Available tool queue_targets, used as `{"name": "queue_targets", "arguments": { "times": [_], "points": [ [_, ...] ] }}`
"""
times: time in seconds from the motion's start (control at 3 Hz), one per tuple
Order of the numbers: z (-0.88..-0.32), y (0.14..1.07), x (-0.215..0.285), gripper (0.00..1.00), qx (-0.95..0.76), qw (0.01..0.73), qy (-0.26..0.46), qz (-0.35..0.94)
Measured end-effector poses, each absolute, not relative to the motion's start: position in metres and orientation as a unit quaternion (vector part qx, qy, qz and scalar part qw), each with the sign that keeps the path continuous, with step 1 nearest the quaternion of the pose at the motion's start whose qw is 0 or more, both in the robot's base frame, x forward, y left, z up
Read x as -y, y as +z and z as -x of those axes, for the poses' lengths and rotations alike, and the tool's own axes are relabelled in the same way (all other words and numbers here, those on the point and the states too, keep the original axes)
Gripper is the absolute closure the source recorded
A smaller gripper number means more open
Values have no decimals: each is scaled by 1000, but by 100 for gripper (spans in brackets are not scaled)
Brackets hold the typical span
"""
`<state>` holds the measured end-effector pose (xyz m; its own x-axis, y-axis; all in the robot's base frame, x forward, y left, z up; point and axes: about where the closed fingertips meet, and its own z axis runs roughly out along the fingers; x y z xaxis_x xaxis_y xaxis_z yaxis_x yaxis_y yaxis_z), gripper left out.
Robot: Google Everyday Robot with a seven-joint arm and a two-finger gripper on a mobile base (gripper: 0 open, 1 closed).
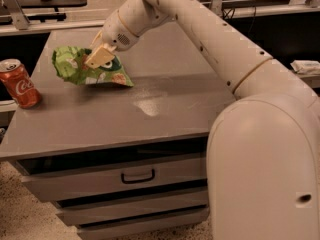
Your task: Move green rice chip bag near coke can
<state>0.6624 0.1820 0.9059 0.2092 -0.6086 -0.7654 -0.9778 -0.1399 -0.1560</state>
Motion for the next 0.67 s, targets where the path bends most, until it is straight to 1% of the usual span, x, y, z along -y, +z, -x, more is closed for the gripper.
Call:
{"name": "queue_targets", "arguments": {
  "times": [0.67],
  "points": [
    [-653,877,-212,100,-558,311,300,708]
  ]
}}
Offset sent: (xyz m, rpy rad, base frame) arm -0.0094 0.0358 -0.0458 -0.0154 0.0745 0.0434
